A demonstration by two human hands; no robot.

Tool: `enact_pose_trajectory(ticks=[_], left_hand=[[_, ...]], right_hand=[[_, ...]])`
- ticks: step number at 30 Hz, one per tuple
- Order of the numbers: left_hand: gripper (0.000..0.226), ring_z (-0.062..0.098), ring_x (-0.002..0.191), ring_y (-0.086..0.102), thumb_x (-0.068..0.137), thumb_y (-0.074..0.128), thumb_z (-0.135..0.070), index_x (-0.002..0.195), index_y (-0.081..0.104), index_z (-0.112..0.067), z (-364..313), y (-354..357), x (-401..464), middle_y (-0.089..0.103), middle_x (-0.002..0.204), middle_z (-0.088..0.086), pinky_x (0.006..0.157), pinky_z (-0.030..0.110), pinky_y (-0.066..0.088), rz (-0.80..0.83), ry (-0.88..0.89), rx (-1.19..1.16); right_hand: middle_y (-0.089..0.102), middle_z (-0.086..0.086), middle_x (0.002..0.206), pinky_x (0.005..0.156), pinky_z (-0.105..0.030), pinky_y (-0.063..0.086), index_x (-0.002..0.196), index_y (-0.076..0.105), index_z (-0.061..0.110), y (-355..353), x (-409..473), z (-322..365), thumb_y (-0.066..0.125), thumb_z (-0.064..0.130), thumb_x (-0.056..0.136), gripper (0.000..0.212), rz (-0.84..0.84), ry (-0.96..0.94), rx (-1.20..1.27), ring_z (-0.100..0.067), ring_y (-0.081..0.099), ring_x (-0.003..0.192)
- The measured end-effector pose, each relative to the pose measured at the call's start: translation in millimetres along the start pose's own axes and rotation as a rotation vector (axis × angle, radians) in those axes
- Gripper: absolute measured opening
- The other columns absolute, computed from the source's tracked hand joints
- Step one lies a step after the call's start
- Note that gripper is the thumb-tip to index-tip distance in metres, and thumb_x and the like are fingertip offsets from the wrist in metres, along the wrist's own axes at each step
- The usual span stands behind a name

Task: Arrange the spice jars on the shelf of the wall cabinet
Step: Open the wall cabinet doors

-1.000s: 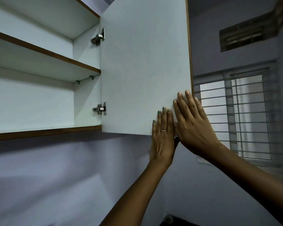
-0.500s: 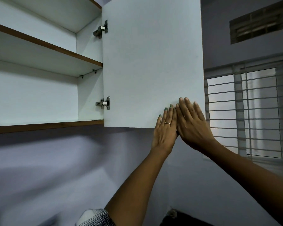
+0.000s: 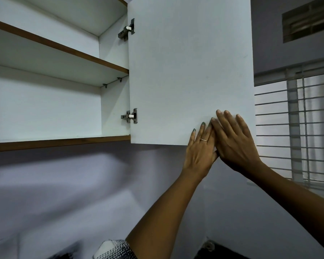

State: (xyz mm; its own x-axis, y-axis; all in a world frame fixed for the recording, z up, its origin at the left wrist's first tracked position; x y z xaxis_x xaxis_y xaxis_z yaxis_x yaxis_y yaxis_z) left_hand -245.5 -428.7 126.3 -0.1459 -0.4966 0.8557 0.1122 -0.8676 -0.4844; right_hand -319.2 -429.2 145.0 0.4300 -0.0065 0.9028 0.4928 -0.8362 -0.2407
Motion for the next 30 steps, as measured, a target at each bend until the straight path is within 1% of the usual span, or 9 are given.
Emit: enact_pose_trajectory(ticks=[3,5,7,9,14,19,22,25,30], left_hand=[[0.045,0.024,0.132,0.043,0.093,0.045,-0.02,0.137,0.043,-0.008,3,-34,-12,0.05,0.138,0.01,0.116,0.041,0.021,-0.201,0.026,-0.046],[0.04,0.021,0.114,0.055,0.089,0.043,-0.016,0.126,0.054,-0.007,14,-58,-26,0.061,0.123,0.008,0.106,0.036,0.037,-0.301,0.036,-0.07],[0.037,0.019,0.106,0.057,0.084,0.049,-0.014,0.119,0.057,-0.006,29,-79,-44,0.063,0.116,0.006,0.098,0.032,0.041,-0.361,0.042,-0.052],[0.038,0.019,0.105,0.057,0.079,0.06,-0.014,0.117,0.057,-0.006,51,-100,-63,0.064,0.114,0.006,0.094,0.032,0.041,-0.386,0.014,0.006],[0.049,0.017,0.113,0.055,0.079,0.064,-0.02,0.126,0.051,-0.014,125,-168,-133,0.06,0.124,0.001,0.097,0.031,0.04,-0.355,-0.149,0.238],[0.055,0.02,0.12,0.053,0.073,0.066,-0.013,0.127,0.053,-0.014,188,-248,-200,0.058,0.129,0.001,0.101,0.038,0.041,-0.349,-0.305,0.519],[0.067,0.025,0.132,0.044,0.071,0.07,-0.015,0.135,0.048,-0.011,220,-293,-235,0.048,0.141,0.005,0.109,0.043,0.03,-0.293,-0.397,0.76],[0.077,0.028,0.138,0.033,0.072,0.072,-0.019,0.141,0.04,-0.01,248,-331,-265,0.039,0.148,0.008,0.112,0.048,0.023,-0.246,-0.499,0.951],[0.089,0.032,0.139,0.032,0.067,0.078,-0.021,0.144,0.035,-0.009,286,-376,-289,0.033,0.151,0.009,0.11,0.051,0.024,-0.151,-0.583,1.173]], right_hand=[[0.057,-0.02,0.127,0.092,-0.042,0.037,0.118,0.058,0.003,-21,8,12,0.04,0.021,0.084,0.043,-0.185,0.039,0.223,-0.037,0.055,0.113],[0.061,-0.017,0.112,0.082,-0.039,0.034,0.109,0.058,0.005,-34,16,27,0.044,0.016,0.08,0.034,-0.296,0.046,0.353,-0.034,0.056,0.101],[0.062,-0.016,0.105,0.078,-0.038,0.032,0.104,0.06,0.004,-42,25,49,0.045,0.013,0.077,0.032,-0.355,0.021,0.457,-0.033,0.054,0.095],[0.062,-0.015,0.103,0.077,-0.038,0.033,0.1,0.063,0.002,-49,36,78,0.047,0.011,0.077,0.03,-0.384,-0.015,0.546,-0.029,0.051,0.095],[0.06,-0.016,0.102,0.077,-0.036,0.032,0.101,0.063,0.002,-78,70,170,0.047,0.013,0.077,0.031,-0.44,-0.06,0.829,-0.025,0.046,0.097],[0.055,-0.008,0.108,0.083,-0.031,0.032,0.109,0.056,0.007,-104,107,263,0.045,0.018,0.082,0.031,-0.347,0.013,1.241,-0.022,0.048,0.1],[0.053,-0.007,0.115,0.089,-0.034,0.039,0.116,0.052,0.008,-120,126,321,0.047,0.02,0.086,0.033,-0.279,0.076,1.505,-0.022,0.05,0.104],[0.048,-0.008,0.128,0.097,-0.045,0.04,0.128,0.045,0.008,-131,144,379,0.051,0.021,0.092,0.039,-0.12,0.072,1.69,-0.023,0.048,0.115],[0.035,-0.008,0.144,0.108,-0.043,0.036,0.142,0.028,0.012,-140,175,453,0.052,0.031,0.093,0.057,0.225,0.127,2.005,-0.023,0.04,0.129]])
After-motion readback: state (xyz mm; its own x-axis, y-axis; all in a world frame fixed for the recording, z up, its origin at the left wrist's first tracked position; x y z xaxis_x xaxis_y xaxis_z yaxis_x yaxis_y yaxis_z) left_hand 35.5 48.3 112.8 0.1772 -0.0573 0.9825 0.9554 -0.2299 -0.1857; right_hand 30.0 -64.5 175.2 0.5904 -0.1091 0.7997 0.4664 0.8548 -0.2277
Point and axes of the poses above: each hand's wrist, its own x-axis towards the middle knuckle, its own y-axis out of the palm, z = x × y, the point moved 8 cm from there along x, towards the middle knuckle
